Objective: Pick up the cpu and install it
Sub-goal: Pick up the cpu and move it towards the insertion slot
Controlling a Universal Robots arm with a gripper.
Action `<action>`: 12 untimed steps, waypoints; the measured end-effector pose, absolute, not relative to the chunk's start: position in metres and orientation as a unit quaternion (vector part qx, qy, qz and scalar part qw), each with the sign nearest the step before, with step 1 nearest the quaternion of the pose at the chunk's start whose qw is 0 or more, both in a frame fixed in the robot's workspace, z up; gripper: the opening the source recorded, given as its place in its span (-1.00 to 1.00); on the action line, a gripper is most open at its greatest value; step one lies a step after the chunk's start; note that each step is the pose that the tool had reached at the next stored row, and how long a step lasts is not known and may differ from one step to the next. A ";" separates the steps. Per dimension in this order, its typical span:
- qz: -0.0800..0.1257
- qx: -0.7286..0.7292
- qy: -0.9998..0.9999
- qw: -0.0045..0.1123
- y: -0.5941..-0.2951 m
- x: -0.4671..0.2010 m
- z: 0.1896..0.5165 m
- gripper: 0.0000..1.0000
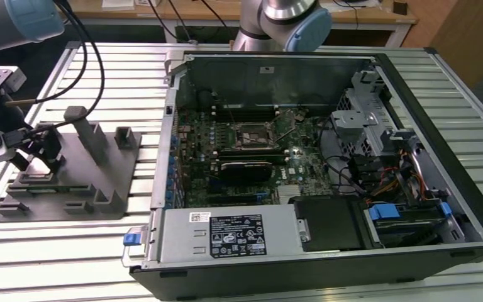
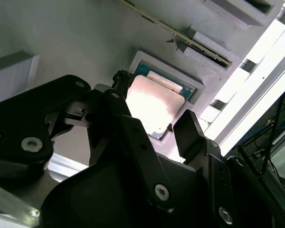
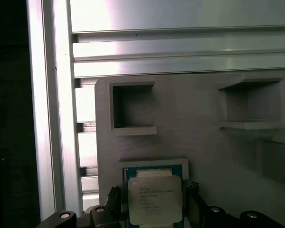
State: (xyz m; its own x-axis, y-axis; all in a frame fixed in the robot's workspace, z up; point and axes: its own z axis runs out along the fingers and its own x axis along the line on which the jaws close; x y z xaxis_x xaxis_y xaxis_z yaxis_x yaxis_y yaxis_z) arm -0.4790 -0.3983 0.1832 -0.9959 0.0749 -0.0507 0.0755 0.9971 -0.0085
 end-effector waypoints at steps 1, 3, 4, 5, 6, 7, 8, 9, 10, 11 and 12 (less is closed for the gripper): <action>-0.005 0.038 0.999 0.025 -0.398 -0.479 0.183 0.29; -0.005 0.038 0.999 0.025 -0.398 -0.479 0.183 0.29; -0.005 0.038 0.999 0.025 -0.398 -0.479 0.183 0.29; -0.005 0.038 0.999 0.025 -0.399 -0.479 0.183 0.29; -0.005 0.038 0.999 0.025 -0.399 -0.479 0.183 0.29; -0.005 0.038 0.999 0.025 -0.399 -0.479 0.183 0.29; -0.005 0.038 0.999 0.025 -0.399 -0.479 0.183 0.29; -0.005 0.038 0.999 0.025 -0.399 -0.479 0.183 0.29; -0.005 0.038 0.999 0.025 -0.399 -0.479 0.183 0.29; -0.005 0.038 0.999 0.025 -0.399 -0.479 0.183 0.26; -0.005 0.038 0.999 0.025 -0.399 -0.479 0.183 0.26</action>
